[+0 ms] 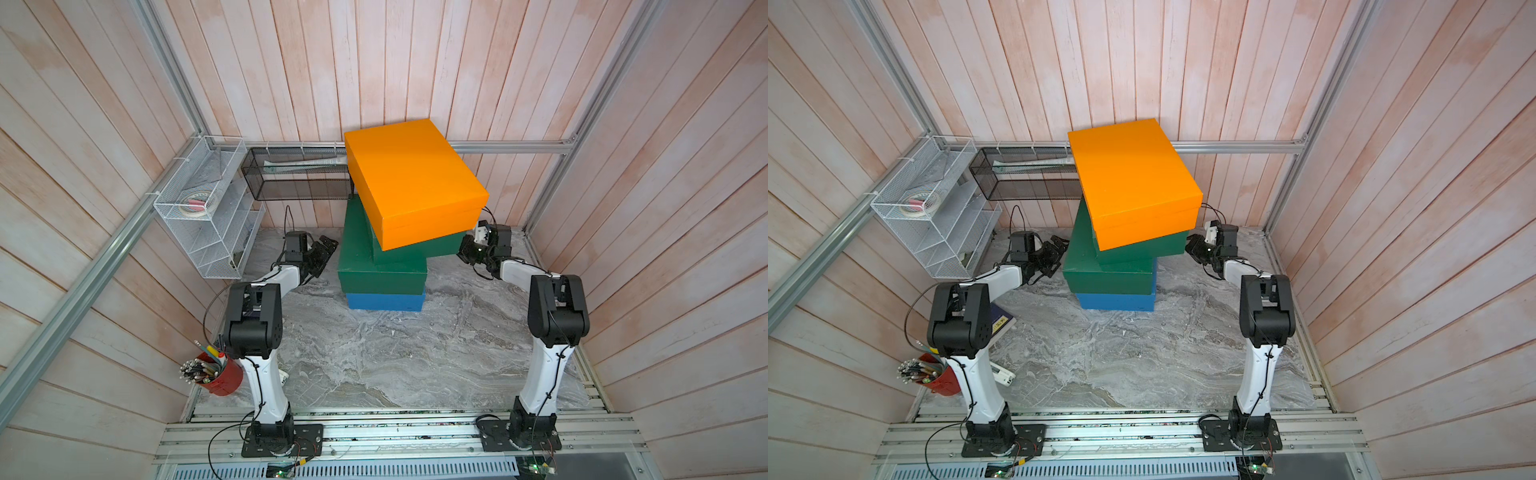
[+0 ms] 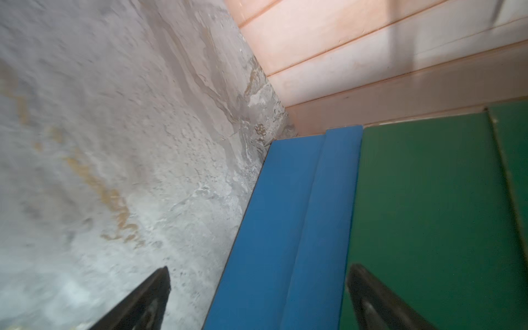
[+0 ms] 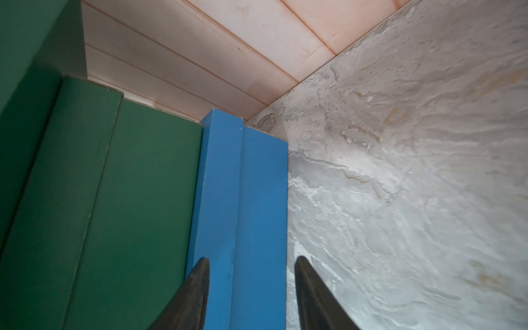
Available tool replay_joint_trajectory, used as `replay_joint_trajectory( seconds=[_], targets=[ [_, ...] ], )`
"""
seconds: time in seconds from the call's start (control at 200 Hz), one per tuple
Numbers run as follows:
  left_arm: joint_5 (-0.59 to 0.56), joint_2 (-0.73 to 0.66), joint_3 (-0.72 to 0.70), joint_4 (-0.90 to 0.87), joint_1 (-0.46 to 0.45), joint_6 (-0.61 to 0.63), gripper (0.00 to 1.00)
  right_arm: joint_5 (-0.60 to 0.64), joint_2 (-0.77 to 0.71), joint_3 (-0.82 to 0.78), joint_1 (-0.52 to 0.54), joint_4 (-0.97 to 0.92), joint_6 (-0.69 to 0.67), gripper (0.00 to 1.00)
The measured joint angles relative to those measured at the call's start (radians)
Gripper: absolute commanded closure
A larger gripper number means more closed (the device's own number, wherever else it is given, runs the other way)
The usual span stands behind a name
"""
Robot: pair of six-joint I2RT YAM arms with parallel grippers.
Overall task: Stack the shoeboxes
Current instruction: Adjust the shoeboxes in the shoebox.
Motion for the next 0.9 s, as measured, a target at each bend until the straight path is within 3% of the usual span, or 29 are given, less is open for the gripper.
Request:
replay_joint_trajectory(
  seconds=[0.275, 0.9],
  targets=[
    [0.012, 0.045, 0.053, 0.025, -0.066, -0.014, 0.00, -0.061, 0.049, 0.000, 0.013, 0.130, 0.078, 0.50],
    [0.010, 0.076, 0.044, 0.050, -0.089, -0.034, 0.00, -0.070, 0.093, -0.031, 0.114, 0.154, 0.101, 0.52]
  ],
)
